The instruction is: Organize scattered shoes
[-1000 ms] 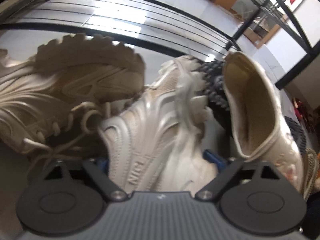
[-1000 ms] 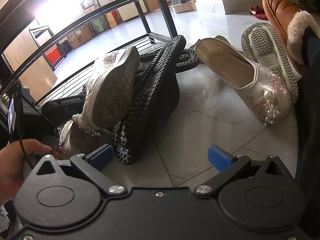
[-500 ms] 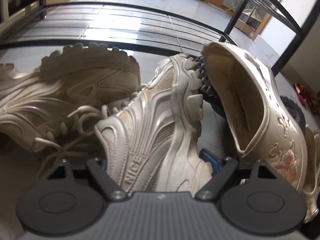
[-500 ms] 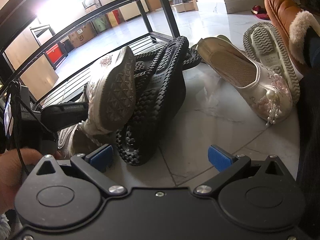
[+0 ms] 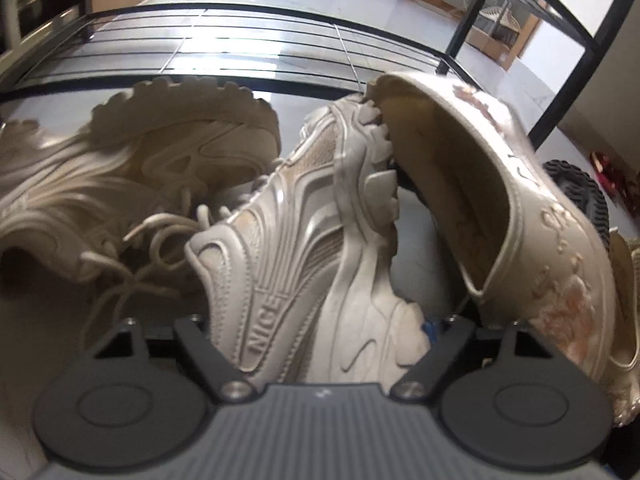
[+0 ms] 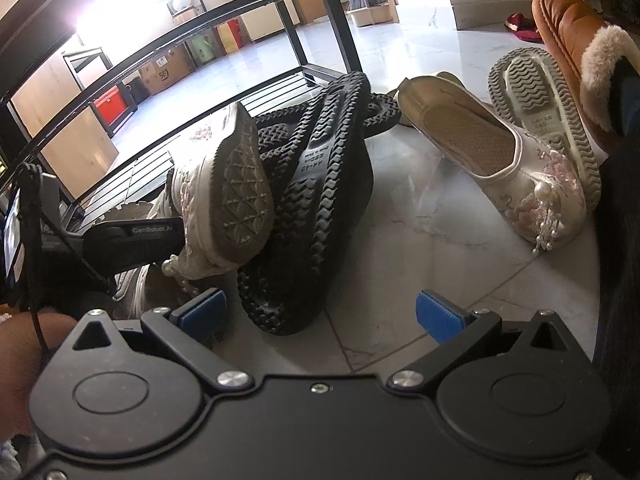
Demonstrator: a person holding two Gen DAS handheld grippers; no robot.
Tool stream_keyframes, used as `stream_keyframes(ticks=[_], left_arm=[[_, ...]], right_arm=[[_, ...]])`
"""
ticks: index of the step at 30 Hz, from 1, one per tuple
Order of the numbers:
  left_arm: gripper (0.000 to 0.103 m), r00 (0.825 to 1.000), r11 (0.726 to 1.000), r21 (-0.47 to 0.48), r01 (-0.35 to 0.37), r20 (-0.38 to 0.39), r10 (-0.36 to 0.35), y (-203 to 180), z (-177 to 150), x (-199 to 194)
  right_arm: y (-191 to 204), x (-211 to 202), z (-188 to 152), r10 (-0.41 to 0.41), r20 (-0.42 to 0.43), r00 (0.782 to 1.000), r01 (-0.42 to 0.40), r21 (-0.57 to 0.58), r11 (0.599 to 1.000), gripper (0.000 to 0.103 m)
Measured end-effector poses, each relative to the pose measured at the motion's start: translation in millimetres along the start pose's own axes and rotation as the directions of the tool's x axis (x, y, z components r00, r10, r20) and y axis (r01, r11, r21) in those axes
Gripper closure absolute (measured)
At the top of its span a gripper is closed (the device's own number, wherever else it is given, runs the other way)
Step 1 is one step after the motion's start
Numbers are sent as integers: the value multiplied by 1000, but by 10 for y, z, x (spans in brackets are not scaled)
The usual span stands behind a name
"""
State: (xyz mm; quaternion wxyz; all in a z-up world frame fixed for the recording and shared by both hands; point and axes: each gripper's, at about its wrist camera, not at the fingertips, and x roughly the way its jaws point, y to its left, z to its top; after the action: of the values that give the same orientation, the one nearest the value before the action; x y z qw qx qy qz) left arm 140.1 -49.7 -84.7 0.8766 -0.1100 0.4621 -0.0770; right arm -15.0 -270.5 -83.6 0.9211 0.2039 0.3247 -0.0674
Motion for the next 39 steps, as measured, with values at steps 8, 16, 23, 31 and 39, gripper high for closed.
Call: stream_keyframes(ticks=[8, 16, 23, 31, 39], left_arm=[[26, 995, 998, 54, 26, 90, -31, 143, -197, -500], [26, 999, 1000, 16, 22, 50, -23, 545, -496, -958], [26, 998, 999, -27, -36, 45, 37, 932, -814, -1269], [26, 995, 994, 37, -98, -11, 99, 967, -1059, -1316], [26, 986, 985, 59, -164, -31, 166, 919, -1159, -1310]], right_arm=[[-16, 77, -28, -32, -18, 999, 32, -8, 999, 0], [-33, 109, -78, -75, -32, 997, 75, -22, 997, 0], [-5, 105, -136, -100, -44, 994, 98, -50, 994, 0], [29, 46, -183, -123, -38, 992, 119, -86, 989, 0], [-13, 33, -185, -142, -37, 989, 138, -87, 987, 0]])
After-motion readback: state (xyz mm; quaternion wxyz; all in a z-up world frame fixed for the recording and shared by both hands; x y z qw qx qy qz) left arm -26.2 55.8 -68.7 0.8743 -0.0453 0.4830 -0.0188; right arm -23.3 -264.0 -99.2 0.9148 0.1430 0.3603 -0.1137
